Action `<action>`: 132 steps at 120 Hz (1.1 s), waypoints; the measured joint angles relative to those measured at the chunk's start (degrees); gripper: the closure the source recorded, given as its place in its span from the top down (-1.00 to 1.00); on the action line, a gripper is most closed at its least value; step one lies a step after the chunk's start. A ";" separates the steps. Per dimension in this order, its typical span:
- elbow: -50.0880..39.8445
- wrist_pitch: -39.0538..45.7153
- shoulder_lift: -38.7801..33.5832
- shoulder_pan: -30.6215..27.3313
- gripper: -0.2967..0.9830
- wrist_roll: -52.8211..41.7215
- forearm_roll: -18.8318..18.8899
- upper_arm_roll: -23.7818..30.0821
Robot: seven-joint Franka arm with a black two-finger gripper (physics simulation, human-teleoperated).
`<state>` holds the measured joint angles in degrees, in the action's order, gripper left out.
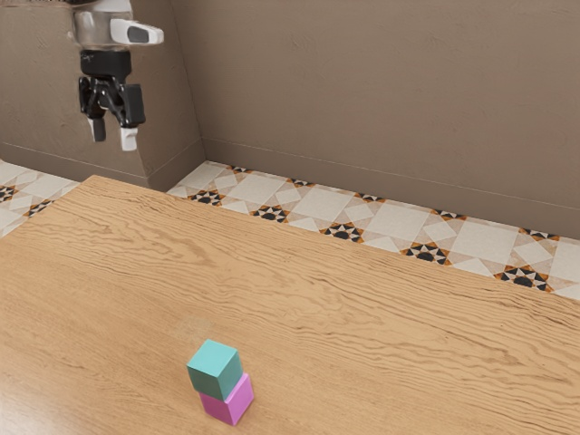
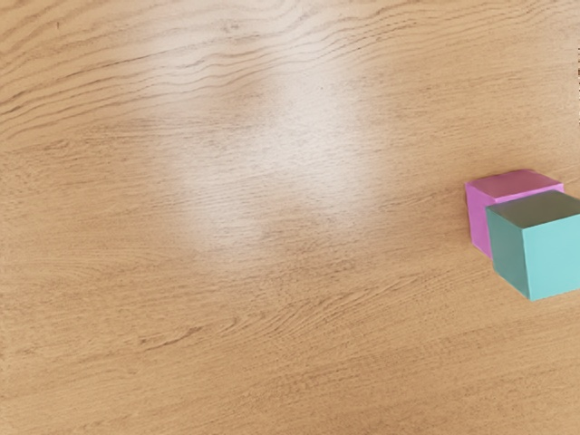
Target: Pick up the blue block with one arm, and put the blue block on the table with one arm
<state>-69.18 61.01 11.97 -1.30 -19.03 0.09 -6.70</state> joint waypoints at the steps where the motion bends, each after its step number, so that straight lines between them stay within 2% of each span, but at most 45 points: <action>1: -0.04 0.66 0.00 -0.08 0.54 -0.38 -0.13 -0.01; 20: -0.26 9.16 -0.01 -1.05 0.54 -6.74 -1.85 -0.07; 44: -0.18 13.61 -0.37 -1.69 0.53 -12.70 -2.55 0.04; 48: -0.09 13.82 -2.29 -1.72 0.53 -13.42 -2.54 0.00; 58: -0.39 13.52 -12.26 -3.16 0.53 -14.11 -1.83 0.91; 65: -1.49 12.39 -15.46 -6.76 0.53 -13.23 -0.05 3.98; 71: -3.75 11.57 -17.24 -6.70 0.54 -11.91 1.37 5.35; 78: -8.69 10.86 -19.85 -4.54 0.53 -9.23 2.45 6.60; 86: -17.00 10.28 -27.44 -3.77 0.54 -4.19 3.39 9.22; 94: -23.77 10.72 -31.08 -4.37 0.53 1.63 5.26 17.04; 100: -33.82 14.14 -33.37 -4.71 0.53 5.79 5.32 19.83; 111: -45.70 20.90 -34.60 -4.56 0.54 12.51 3.98 21.31; 132: -54.38 32.22 -34.01 -3.22 0.54 22.26 1.12 22.56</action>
<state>-123.56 93.23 -22.05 -4.52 3.23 1.21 15.87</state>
